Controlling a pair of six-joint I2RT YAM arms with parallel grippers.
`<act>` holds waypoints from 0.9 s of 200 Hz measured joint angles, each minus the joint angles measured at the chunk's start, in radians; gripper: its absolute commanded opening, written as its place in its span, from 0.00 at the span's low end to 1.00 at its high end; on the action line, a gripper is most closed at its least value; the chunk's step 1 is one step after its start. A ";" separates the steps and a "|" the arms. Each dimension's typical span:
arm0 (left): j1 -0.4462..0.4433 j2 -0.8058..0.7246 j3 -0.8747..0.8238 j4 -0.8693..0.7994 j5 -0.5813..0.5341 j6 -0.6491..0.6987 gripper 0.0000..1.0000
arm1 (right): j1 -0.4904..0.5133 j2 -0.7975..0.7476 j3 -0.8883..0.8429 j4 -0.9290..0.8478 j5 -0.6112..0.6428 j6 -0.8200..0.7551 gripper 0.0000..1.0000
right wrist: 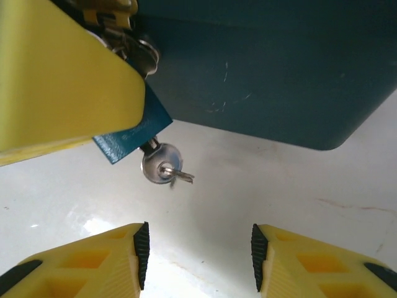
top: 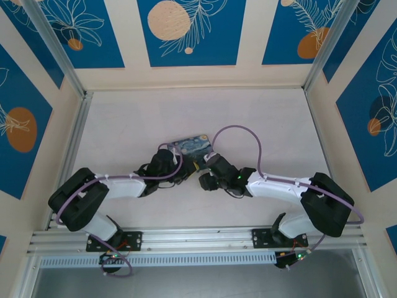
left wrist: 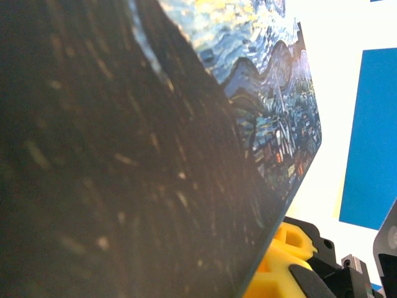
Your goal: Unlock the padlock with the key
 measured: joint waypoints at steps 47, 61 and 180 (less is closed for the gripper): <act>0.000 0.004 0.003 0.000 0.002 0.001 0.00 | 0.000 0.044 0.056 0.006 0.013 -0.018 0.45; 0.000 0.004 0.003 0.000 0.002 0.001 0.00 | 0.000 0.058 0.071 0.008 0.013 -0.022 0.44; 0.006 0.017 0.004 0.009 0.001 0.004 0.00 | -0.025 0.090 0.092 0.000 -0.047 -0.029 0.07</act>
